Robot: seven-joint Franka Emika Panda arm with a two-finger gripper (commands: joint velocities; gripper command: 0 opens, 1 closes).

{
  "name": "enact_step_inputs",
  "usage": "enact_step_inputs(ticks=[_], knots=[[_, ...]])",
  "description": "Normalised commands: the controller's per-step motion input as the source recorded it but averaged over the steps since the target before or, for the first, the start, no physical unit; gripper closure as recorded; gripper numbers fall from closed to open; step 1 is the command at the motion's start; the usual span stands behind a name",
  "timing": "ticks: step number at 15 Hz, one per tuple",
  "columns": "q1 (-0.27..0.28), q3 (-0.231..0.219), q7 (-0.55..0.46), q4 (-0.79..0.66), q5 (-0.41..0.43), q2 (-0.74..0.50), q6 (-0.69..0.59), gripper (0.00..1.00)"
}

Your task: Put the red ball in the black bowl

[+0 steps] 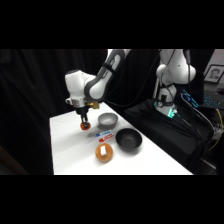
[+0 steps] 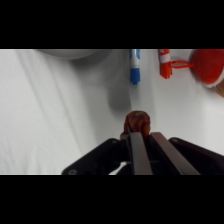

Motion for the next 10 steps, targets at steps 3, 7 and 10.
enact_step_inputs(ticks=[3, 7, 10], knots=[[0.137, -0.02, -0.03, -0.49, -0.125, -0.57, -0.09, 0.98], [0.146, 0.016, 0.02, -0.52, -0.131, -0.57, -0.05, 0.98], [0.147, 0.055, 0.07, -0.53, -0.147, -0.55, -0.01, 0.98]])
